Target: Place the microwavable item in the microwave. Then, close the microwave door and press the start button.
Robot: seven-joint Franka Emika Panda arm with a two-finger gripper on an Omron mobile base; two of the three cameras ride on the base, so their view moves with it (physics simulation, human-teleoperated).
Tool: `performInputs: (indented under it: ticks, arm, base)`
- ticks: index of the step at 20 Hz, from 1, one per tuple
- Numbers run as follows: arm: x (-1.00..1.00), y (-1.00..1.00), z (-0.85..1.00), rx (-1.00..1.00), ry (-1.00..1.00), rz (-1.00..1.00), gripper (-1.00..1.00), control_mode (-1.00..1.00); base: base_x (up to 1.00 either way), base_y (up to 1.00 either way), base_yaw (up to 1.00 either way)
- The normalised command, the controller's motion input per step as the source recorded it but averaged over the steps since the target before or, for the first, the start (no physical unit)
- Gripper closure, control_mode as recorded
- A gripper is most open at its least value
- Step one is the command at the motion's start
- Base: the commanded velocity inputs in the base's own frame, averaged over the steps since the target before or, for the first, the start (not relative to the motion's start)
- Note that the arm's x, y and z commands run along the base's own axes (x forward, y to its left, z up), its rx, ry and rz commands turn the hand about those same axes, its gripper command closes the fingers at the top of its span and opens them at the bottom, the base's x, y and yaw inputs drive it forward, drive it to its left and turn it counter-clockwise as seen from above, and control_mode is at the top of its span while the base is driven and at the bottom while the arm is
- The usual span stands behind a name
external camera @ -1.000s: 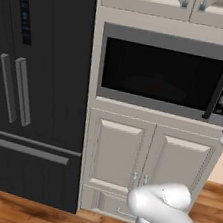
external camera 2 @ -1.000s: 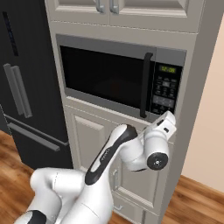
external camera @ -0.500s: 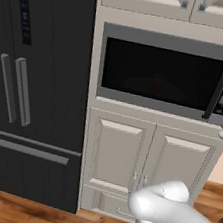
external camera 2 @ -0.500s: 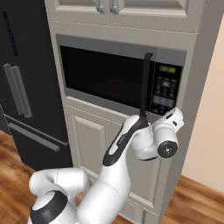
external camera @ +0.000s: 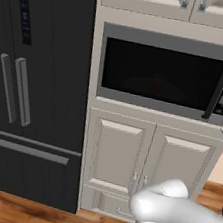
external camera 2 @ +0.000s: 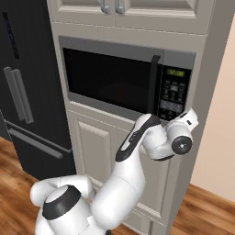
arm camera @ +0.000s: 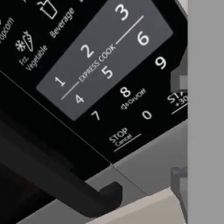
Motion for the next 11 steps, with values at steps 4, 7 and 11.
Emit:
performInputs:
  ticks: [4, 7, 11]
  arm:
    - [0.34, 0.0, -0.36, 0.0, 0.07, 0.0, -1.0, -1.0]
    - [0.38, 0.0, -0.41, 0.0, 0.06, 0.0, -1.0, -1.0]
    - [0.39, 0.0, -0.49, 0.0, 0.05, 0.0, -1.0, -1.0]
  base:
    - [0.0, 0.0, 0.0]
    - [0.0, 0.0, 0.0]
    - [0.0, 0.0, 0.0]
